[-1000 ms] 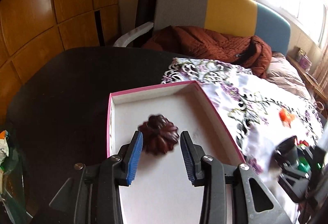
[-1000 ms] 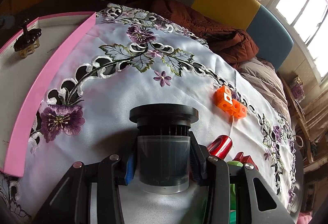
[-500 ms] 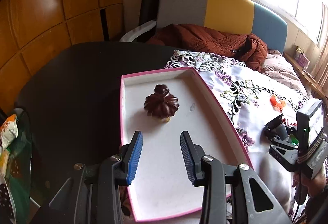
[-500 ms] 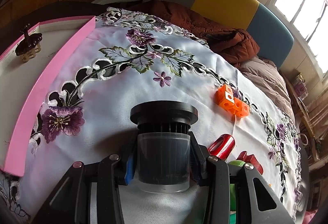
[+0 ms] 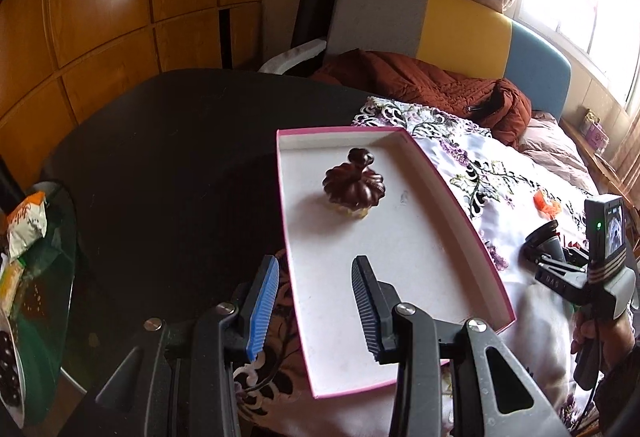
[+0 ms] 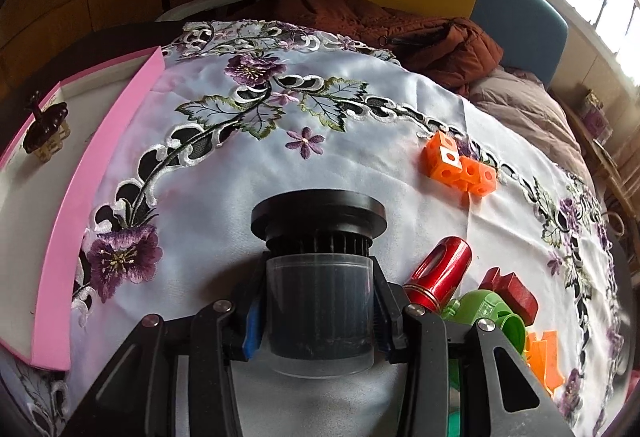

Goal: Organize rigid objects
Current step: 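Carry the clear jar into the tray beside the lid and release with right gripper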

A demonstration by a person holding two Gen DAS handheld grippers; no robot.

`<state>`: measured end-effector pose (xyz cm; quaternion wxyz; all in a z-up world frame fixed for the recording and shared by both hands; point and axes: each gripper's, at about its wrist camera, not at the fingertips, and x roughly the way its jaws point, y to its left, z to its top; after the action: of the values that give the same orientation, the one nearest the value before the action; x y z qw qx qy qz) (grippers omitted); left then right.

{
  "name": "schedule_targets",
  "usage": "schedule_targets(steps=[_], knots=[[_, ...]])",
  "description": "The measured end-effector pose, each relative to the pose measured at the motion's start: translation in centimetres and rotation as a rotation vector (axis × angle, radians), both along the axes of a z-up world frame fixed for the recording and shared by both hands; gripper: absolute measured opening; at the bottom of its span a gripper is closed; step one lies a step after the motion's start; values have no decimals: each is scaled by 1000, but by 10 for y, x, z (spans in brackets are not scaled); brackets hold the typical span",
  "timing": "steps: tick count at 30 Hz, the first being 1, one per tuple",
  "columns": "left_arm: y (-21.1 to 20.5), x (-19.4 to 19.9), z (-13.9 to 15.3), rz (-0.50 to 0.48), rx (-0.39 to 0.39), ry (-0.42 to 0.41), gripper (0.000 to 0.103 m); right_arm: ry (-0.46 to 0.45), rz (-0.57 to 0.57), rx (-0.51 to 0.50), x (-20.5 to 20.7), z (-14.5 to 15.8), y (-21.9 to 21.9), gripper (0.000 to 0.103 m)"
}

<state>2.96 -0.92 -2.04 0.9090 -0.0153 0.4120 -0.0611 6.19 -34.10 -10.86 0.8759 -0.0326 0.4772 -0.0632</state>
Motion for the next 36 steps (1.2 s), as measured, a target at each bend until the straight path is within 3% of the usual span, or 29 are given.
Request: schedule_targets(steps=[8,11,17,21,28,36], knots=[[16,-4,-6,23,-23,8,38,48,-64,0,7,10,3,43],[23,-3,-9,39,-32,11,38,11,-64,40,6,27,8,43],[31,-2,-13,59,-47,20,38,-76,45,97,5,66,51,43],[34,-2,-13,63,-53,19,38,-85,156,179,6,76,90,43],[43,-2,-13,90,-64,19,38,20,294,315,22,60,162,43],[59,1,-18,139,-72,34,38,92,353,376,52,36,225,44]])
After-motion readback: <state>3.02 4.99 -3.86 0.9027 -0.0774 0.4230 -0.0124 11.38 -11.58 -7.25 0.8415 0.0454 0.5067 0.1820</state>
